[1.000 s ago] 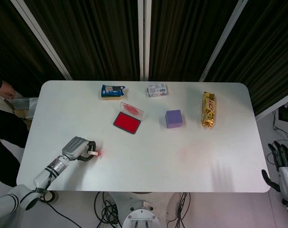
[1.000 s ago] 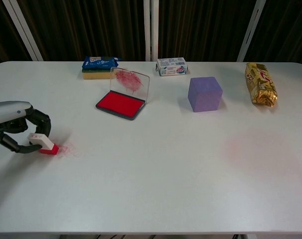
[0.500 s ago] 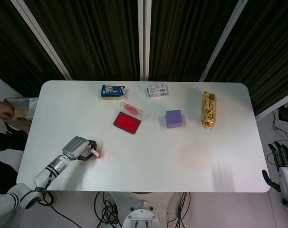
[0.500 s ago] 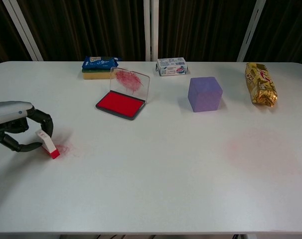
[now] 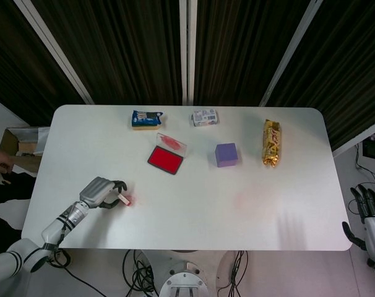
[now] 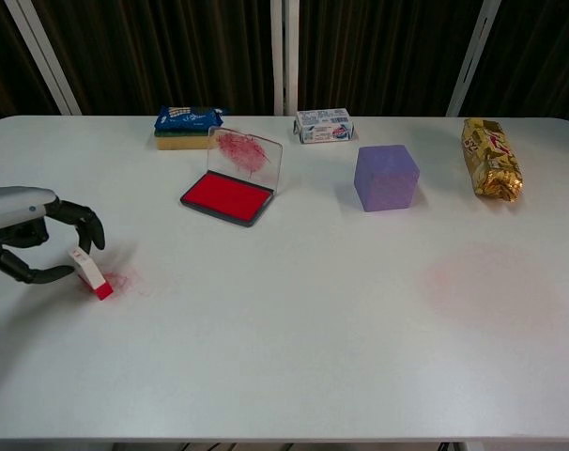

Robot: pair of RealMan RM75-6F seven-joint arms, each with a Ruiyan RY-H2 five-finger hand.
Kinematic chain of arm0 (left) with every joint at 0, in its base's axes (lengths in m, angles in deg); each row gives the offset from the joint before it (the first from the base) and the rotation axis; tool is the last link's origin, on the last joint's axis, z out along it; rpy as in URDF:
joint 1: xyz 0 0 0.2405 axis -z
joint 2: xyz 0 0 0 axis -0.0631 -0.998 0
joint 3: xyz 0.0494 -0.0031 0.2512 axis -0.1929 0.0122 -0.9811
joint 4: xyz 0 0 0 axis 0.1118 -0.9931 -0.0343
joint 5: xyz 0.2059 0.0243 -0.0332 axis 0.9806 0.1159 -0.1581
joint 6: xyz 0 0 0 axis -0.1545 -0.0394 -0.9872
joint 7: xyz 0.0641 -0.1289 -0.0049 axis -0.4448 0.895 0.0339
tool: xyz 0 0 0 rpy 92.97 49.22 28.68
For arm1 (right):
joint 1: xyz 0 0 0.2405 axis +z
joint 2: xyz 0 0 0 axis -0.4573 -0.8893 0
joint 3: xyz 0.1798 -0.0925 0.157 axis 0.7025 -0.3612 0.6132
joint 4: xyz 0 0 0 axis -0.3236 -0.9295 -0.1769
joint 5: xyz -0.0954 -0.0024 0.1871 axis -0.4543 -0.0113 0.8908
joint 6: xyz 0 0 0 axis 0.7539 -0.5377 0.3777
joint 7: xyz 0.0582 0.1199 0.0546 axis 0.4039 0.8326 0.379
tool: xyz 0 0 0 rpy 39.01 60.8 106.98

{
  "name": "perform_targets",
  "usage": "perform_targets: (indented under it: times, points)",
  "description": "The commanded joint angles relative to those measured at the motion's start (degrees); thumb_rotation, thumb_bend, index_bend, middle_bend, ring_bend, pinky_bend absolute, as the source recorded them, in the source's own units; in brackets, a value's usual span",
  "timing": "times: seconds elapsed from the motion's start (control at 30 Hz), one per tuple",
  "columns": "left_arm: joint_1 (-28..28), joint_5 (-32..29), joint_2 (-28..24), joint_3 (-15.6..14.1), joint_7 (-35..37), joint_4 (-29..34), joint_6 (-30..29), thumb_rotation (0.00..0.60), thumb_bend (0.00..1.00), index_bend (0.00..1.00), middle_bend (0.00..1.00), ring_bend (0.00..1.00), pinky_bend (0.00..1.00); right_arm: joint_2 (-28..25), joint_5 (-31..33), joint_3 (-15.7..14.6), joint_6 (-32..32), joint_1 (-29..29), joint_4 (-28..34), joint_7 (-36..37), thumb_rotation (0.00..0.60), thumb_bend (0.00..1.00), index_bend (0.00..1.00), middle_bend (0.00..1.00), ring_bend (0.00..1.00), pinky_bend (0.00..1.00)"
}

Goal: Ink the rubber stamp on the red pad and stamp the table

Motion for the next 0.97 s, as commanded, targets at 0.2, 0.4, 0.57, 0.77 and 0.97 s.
perform_targets:
  times: [0.2, 0.4, 0.57, 0.77, 0.97]
  points:
    - [-5.09, -5.50, -5.08, 3.26, -6.70, 1.48, -6.79, 0.600, 0.30, 0.30, 0.36, 0.83, 0.94, -0.27, 0.12, 0.15, -0.58, -0.30, -0.01, 0.51, 0.600, 0.26, 0.00, 0.00, 0.00, 0.00]
    - [-13.63, -9.67, -9.46, 5.57, -10.31, 2.90, -18.88, 0.534, 0.27, 0.23, 0.18, 0.19, 0.32, -0.03, 0.29, 0.05, -0.73, -0.60, -0.57, 1.03, 0.600, 0.26, 0.00, 0.00, 0.00, 0.00]
    - [-21.05, -11.79, -11.72, 4.70, -14.88, 1.90, -25.51, 0.201, 0.23, 0.15, 0.11, 0.12, 0.22, 1.60, -0.08, -0.23, -1.33, -1.01, -2.24, 1.41, 0.600, 0.26, 0.00, 0.00, 0.00, 0.00]
    - [-24.59, -10.34, -15.14, 2.64, -13.97, 5.10, -26.64, 0.066, 0.19, 0.13, 0.11, 0.12, 0.21, 2.51, 0.09, -0.21, -1.77, -1.43, -2.86, 0.96, 0.600, 0.26, 0.00, 0.00, 0.00, 0.00]
    - [-25.33, -8.05, -16.67, 3.15, -11.76, 7.26, -28.37, 0.066, 0.18, 0.13, 0.11, 0.12, 0.21, 3.10, -0.10, -0.20, -1.69, -1.34, -3.05, 0.68, 0.600, 0.26, 0.00, 0.00, 0.00, 0.00]
